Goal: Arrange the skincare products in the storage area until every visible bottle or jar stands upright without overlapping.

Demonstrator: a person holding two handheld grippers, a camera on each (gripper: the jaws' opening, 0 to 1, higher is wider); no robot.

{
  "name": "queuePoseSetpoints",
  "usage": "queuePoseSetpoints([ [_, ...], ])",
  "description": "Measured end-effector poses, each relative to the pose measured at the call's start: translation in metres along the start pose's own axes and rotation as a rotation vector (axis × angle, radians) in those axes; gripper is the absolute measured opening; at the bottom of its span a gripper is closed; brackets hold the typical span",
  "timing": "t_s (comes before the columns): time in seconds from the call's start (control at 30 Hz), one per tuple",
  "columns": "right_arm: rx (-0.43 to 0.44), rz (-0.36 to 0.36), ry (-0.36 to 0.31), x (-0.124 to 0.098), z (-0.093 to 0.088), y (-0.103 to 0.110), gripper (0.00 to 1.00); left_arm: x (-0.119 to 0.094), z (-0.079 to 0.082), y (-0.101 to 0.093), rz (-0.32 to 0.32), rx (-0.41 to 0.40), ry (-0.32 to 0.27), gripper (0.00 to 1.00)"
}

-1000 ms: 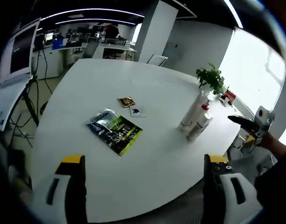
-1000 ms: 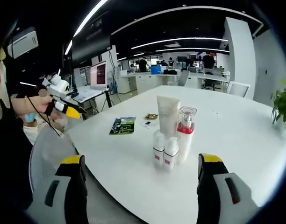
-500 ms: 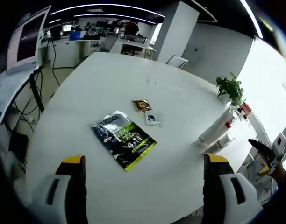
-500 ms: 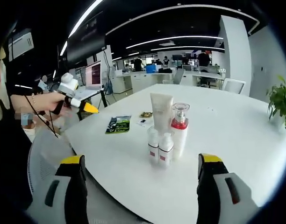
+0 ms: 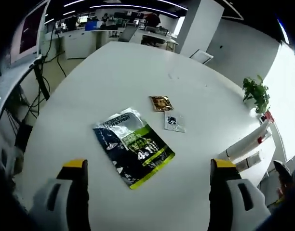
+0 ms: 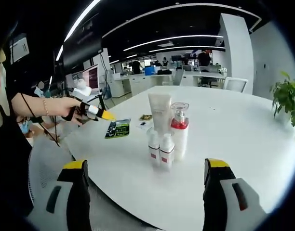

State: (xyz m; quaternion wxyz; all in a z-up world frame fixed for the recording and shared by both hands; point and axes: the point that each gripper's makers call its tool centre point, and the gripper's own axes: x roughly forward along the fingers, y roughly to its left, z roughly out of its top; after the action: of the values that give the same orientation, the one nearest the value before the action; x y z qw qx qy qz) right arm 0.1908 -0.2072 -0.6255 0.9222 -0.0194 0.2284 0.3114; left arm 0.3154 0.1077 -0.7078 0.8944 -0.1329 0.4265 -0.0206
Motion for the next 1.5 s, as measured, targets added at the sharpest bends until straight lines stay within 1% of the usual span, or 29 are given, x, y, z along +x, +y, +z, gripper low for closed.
queuePoseSetpoints([
  [0.07, 0.006, -0.003, 0.002, 0.0, -0.001, 0.0, 0.98, 0.008, 0.001, -0.003, 0.011, -0.01, 0.005, 0.99],
  [0.1, 0.007, -0.003, 0.006, 0.0, -0.002, 0.0, 0.97, 0.008, 0.001, -0.005, 0.015, -0.008, 0.005, 0.99],
  [0.13, 0.011, -0.004, 0.009, 0.001, -0.003, 0.0, 0.97, 0.015, 0.002, -0.006, 0.023, 0.002, 0.008, 0.99],
  [0.2, 0.017, -0.008, 0.01, 0.001, -0.004, -0.001, 0.97, 0.023, 0.005, -0.002, 0.05, 0.005, 0.006, 0.99],
  [0.27, 0.02, -0.015, 0.01, 0.0, -0.003, -0.002, 0.97, 0.026, 0.004, -0.002, 0.087, 0.001, 0.007, 0.99],
  [0.3, 0.022, -0.016, 0.01, 0.0, -0.003, -0.002, 0.98, 0.026, 0.004, -0.001, 0.096, -0.006, 0.009, 0.99],
  [0.37, 0.028, -0.019, 0.01, 0.001, -0.004, -0.005, 0.98, 0.029, 0.001, 0.001, 0.118, -0.039, 0.019, 0.99],
  [0.43, 0.03, -0.025, 0.011, 0.001, -0.004, -0.006, 0.98, 0.038, -0.001, 0.006, 0.151, -0.034, 0.028, 0.99],
  [0.47, 0.032, -0.027, 0.012, 0.001, -0.004, -0.005, 0.98, 0.039, -0.001, 0.009, 0.172, -0.03, 0.031, 0.99],
  [0.57, 0.038, -0.034, 0.017, 0.001, -0.004, -0.007, 0.98, 0.037, -0.003, 0.011, 0.196, -0.038, 0.039, 0.98],
  [0.63, 0.04, -0.037, 0.019, 0.001, -0.004, -0.007, 0.98, 0.041, -0.003, 0.013, 0.21, -0.046, 0.043, 0.98],
  [0.67, 0.04, -0.038, 0.022, 0.001, -0.004, -0.007, 0.99, 0.043, -0.003, 0.014, 0.224, -0.052, 0.048, 0.98],
  [0.73, 0.043, -0.04, 0.026, 0.001, -0.004, -0.007, 0.99, 0.052, -0.002, 0.018, 0.23, -0.063, 0.055, 0.97],
  [0.8, 0.044, -0.043, 0.029, 0.001, -0.004, -0.007, 0.99, 0.054, -0.004, 0.017, 0.242, -0.067, 0.064, 0.96],
  [0.83, 0.046, -0.046, 0.031, 0.0, -0.005, -0.008, 0.99, 0.06, -0.003, 0.018, 0.247, -0.066, 0.068, 0.96],
  [0.87, 0.047, -0.047, 0.031, 0.0, -0.005, -0.008, 0.99, 0.061, -0.003, 0.019, 0.258, -0.061, 0.072, 0.96],
  [0.9, 0.05, -0.049, 0.031, 0.0, -0.005, -0.009, 0.99, 0.056, -0.008, 0.022, 0.272, -0.055, 0.077, 0.96],
  [0.97, 0.053, -0.055, 0.034, -0.001, -0.006, -0.011, 0.99, 0.059, -0.012, 0.021, 0.269, -0.054, 0.099, 0.96],
  [1.0, 0.054, -0.056, 0.035, -0.002, -0.007, -0.012, 0.99, 0.059, -0.011, 0.024, 0.287, -0.019, 0.108, 0.95],
  [1.03, 0.054, -0.058, 0.037, -0.002, -0.007, -0.013, 0.99, 0.062, -0.011, 0.024, 0.286, -0.009, 0.124, 0.96],
  [1.07, 0.057, -0.06, 0.039, -0.002, -0.008, -0.014, 0.99, 0.064, -0.011, 0.025, 0.292, 0.023, 0.133, 0.96],
  [1.1, 0.059, -0.06, 0.04, -0.002, -0.008, -0.014, 0.99, 0.067, -0.008, 0.025, 0.287, 0.016, 0.11, 0.96],
  [1.13, 0.06, -0.061, 0.041, -0.001, -0.009, -0.015, 0.99, 0.067, -0.009, 0.027, 0.289, 0.02, 0.115, 0.97],
  [1.23, 0.061, -0.058, 0.044, 0.001, -0.009, -0.016, 0.98, 0.069, -0.007, 0.027, 0.285, 0.035, 0.086, 0.97],
  [1.27, 0.061, -0.056, 0.045, 0.003, -0.009, -0.016, 0.98, 0.069, -0.006, 0.026, 0.277, 0.053, 0.07, 0.97],
  [1.33, 0.057, -0.05, 0.045, 0.006, -0.008, -0.014, 0.98, 0.064, -0.006, 0.025, 0.273, 0.06, 0.053, 0.93],
  [1.37, 0.056, -0.047, 0.045, 0.007, -0.007, -0.013, 0.98, 0.068, -0.003, 0.027, 0.269, 0.067, 0.047, 0.9],
  [1.47, 0.05, -0.039, 0.042, 0.01, -0.004, -0.01, 0.98, 0.07, 0.002, 0.027, 0.253, 0.088, 0.033, 0.79],
  [1.5, 0.048, -0.036, 0.042, 0.011, -0.003, -0.009, 0.98, 0.074, 0.004, 0.03, 0.247, 0.095, 0.031, 0.75],
])
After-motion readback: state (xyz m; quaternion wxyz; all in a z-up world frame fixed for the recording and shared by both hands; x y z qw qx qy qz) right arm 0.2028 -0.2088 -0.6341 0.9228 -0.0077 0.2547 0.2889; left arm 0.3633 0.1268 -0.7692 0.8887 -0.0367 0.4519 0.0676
